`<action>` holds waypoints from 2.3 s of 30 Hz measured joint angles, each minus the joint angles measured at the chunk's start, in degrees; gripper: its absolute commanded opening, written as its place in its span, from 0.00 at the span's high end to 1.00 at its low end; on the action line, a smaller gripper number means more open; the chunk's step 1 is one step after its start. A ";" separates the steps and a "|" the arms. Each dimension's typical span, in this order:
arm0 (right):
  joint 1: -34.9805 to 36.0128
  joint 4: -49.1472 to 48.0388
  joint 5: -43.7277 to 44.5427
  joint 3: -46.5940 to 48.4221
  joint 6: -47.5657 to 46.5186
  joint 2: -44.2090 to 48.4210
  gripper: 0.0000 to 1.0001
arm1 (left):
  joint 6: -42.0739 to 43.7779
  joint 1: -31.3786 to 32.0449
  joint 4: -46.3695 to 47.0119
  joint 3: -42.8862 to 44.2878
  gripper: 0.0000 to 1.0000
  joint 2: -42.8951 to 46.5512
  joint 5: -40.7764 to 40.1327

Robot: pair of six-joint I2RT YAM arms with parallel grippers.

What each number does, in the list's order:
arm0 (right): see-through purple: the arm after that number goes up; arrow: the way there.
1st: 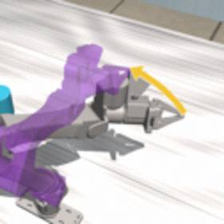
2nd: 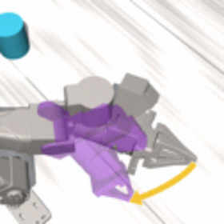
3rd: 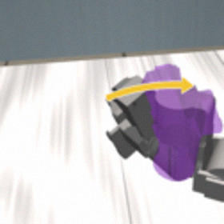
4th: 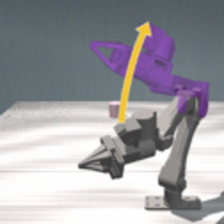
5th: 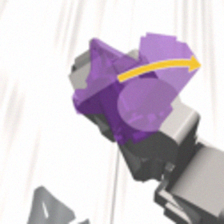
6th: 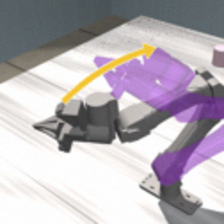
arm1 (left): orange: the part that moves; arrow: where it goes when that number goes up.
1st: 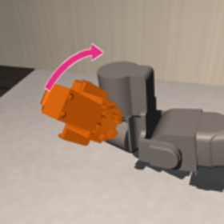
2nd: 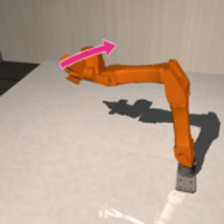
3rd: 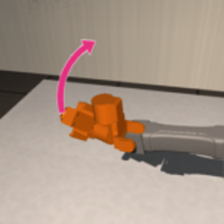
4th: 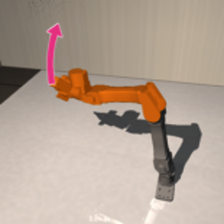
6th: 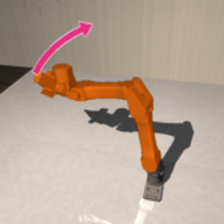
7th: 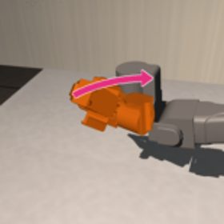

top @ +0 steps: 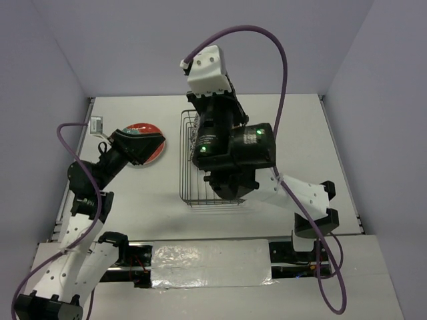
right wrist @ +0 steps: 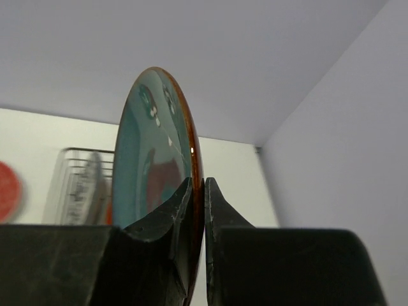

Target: Unload the plates from the dish rack

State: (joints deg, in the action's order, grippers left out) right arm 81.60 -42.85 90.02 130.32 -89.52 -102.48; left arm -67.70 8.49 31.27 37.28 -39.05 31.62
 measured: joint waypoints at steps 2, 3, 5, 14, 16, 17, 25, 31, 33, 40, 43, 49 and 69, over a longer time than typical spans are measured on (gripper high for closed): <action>-2.32 8.09 -0.15 -0.39 4.50 0.04 1.00 | 0.22 0.00 -3.06 -0.48 0.01 1.16 -2.14; -3.82 12.04 -0.11 -1.33 6.69 0.31 1.00 | 0.72 0.00 -5.33 -0.35 0.00 2.29 -3.82; -9.27 17.73 -0.31 -6.51 10.01 1.09 1.00 | 2.95 0.00 -11.47 0.76 0.00 5.03 -7.52; -28.96 27.85 -1.05 -15.58 13.42 1.60 1.00 | 12.13 0.00 -23.30 7.06 0.00 7.41 -13.18; -29.77 33.33 -2.45 -11.19 18.58 3.17 1.00 | 12.98 0.00 -23.96 7.10 0.00 6.54 -12.70; -29.79 36.30 -3.54 -9.03 22.08 4.24 1.00 | 13.40 0.00 -24.11 7.08 0.01 5.99 -12.15; -39.56 73.55 -44.63 9.66 60.39 15.43 1.00 | 13.81 0.02 -20.48 5.11 0.00 3.23 -5.60; -53.59 73.44 -83.10 -18.73 85.13 31.04 1.00 | 12.92 0.04 -10.16 4.22 0.00 0.72 5.49; -54.53 72.70 -95.65 -26.60 91.76 32.74 1.00 | 11.76 0.09 -5.49 3.89 0.00 -0.46 9.68; -54.36 71.28 -118.38 -39.67 103.30 28.00 1.00 | 20.22 0.33 -15.10 7.85 0.00 -1.70 12.83; -54.58 68.48 -121.24 -40.92 105.11 28.11 1.00 | 23.87 0.33 -19.32 9.03 0.01 -1.66 12.50; -54.64 59.76 -125.28 -45.33 107.78 30.67 1.00 | 29.62 0.33 -28.28 9.05 0.01 -1.66 9.22; -53.99 42.27 -130.49 -55.78 115.10 31.06 0.25 | 18.23 0.11 -23.21 3.80 1.00 -2.56 8.87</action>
State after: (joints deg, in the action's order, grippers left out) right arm 27.62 -0.58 -40.47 74.54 25.58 -71.42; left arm -49.47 8.60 8.05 41.08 -41.60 40.49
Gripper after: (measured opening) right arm 0.313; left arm 0.091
